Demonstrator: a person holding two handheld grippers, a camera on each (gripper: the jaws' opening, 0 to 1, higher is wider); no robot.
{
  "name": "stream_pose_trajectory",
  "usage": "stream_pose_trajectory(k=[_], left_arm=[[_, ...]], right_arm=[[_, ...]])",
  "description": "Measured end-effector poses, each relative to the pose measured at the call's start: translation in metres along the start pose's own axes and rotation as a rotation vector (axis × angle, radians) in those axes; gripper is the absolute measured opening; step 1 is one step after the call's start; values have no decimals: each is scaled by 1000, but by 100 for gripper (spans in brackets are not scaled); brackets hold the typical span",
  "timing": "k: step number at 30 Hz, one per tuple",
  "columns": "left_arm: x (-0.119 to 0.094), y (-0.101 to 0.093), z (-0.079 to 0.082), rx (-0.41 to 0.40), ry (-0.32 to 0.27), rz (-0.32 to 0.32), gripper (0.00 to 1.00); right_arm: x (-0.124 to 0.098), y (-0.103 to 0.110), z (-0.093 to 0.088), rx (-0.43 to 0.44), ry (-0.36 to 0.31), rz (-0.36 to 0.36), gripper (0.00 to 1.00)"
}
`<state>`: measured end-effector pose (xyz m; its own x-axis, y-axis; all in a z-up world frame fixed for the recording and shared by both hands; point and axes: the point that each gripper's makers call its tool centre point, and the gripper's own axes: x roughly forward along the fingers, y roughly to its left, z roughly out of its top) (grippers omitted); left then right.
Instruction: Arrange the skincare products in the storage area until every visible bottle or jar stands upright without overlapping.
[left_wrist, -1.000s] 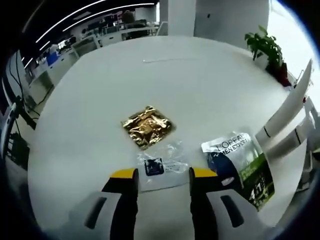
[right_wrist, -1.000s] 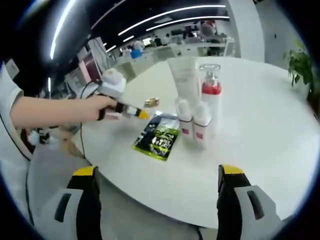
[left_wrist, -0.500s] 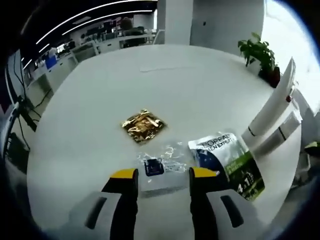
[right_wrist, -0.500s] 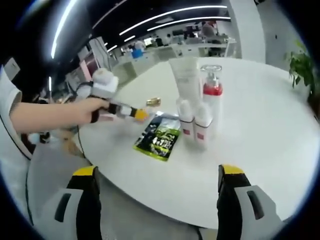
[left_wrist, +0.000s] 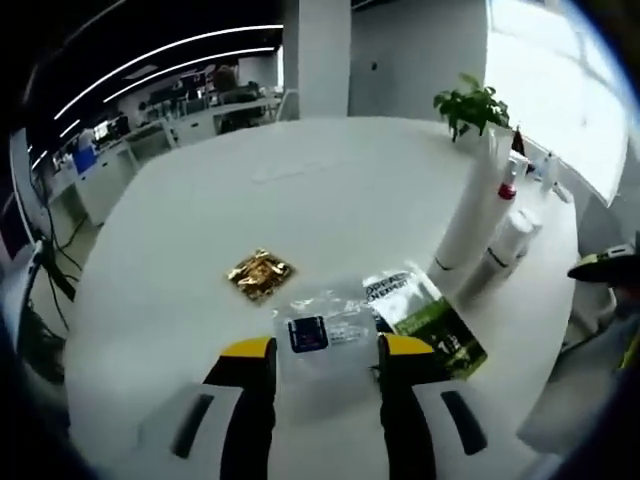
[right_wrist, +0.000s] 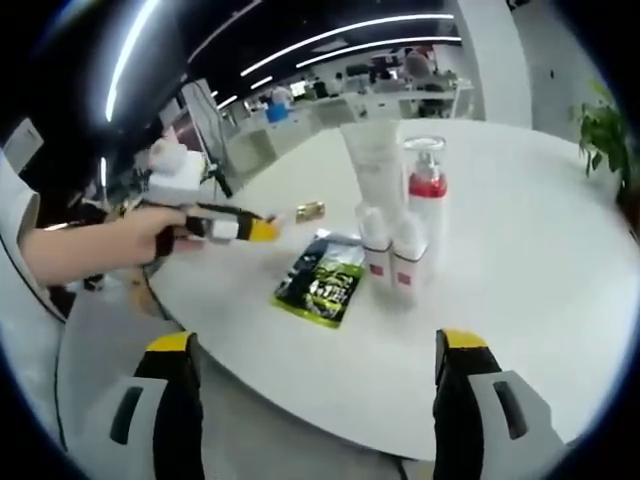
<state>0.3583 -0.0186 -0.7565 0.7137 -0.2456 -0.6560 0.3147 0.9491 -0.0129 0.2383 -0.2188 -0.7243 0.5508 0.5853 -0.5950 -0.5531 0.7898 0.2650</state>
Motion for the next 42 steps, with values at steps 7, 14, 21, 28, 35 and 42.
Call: stream_pose_trajectory(k=[7,14,21,28,35,42], left_arm=[[-30,-18,14,50,-64,-36,37],[-58,-42,22,115,-124,-69,37],[-76,-56,21,162,-154,-89,37],[-92,-70,26,217,-189,-111,37],[-105,-87,31,294,-218,-141,37],[-112,-93,33,324,-230,-159,37]], right_arm=[[-2,5,4,24,-26,19,94],[-3,4,6,28,-38,21,92],[-3,6,8,26,-43,31,88],[-9,16,20,184,-116,130,67],[-9,20,39,268,-193,191,48],[-5,45,74,315,-304,310,38]])
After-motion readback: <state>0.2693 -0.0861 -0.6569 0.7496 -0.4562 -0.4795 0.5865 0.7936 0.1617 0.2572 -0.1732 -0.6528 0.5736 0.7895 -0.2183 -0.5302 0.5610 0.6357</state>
